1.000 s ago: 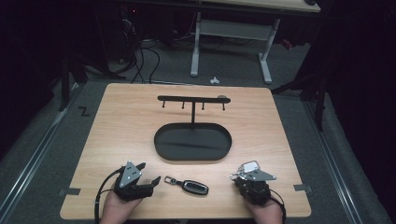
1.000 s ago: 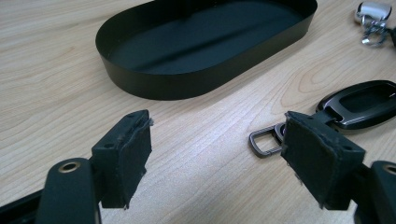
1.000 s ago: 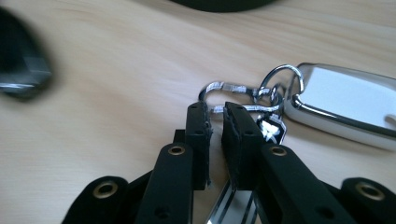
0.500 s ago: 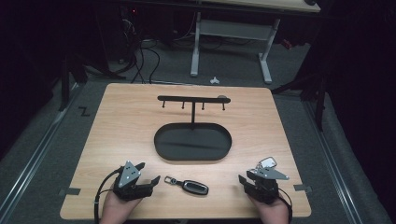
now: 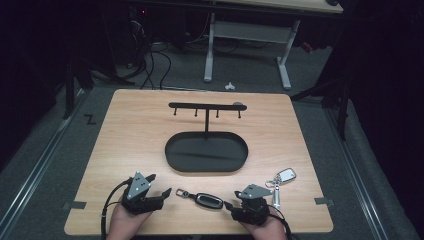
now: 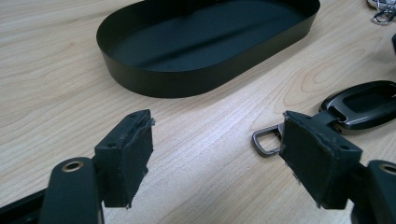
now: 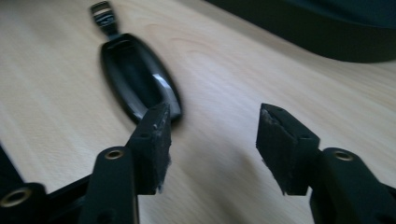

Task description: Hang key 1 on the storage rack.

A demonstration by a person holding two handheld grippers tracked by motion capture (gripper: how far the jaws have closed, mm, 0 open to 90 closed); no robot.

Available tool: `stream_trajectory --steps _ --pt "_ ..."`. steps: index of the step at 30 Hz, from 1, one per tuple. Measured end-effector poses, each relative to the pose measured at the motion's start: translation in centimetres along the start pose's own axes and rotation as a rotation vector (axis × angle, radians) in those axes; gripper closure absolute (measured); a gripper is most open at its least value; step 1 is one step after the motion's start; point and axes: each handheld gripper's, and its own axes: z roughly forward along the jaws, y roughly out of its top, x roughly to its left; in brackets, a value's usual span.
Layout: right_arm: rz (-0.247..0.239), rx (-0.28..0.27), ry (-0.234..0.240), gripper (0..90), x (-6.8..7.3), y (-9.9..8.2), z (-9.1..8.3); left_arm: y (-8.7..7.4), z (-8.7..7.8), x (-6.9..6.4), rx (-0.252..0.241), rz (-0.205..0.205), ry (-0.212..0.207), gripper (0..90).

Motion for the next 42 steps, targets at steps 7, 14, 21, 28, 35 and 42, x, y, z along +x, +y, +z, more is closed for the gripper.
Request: stream_trajectory --steps 7,14,21,28,35,42 --pt "-0.063 0.016 0.068 36.2 1.4 1.4 2.0 0.0 0.0 0.1 -0.003 -0.004 0.002 26.0" --pt "-0.117 0.031 0.133 34.3 2.2 2.8 4.6 -0.1 0.0 0.1 -0.001 -0.004 0.001 26.1" --pt "-0.165 0.021 0.127 48.9 2.9 2.9 4.8 -0.1 0.0 0.1 -0.001 -0.002 -0.001 26.2" --pt "-0.180 0.014 0.081 49.1 3.0 2.4 3.7 -0.1 -0.1 0.1 -0.001 -0.005 -0.001 26.4" --pt "-0.072 -0.078 0.033 77.5 0.0 0.9 0.1 -0.1 -0.1 0.3 -0.001 -0.005 -0.001 26.4" --pt "-0.083 -0.050 -0.067 72.5 -1.0 -1.4 -2.3 0.0 0.2 -0.1 0.008 0.006 -0.007 26.4"
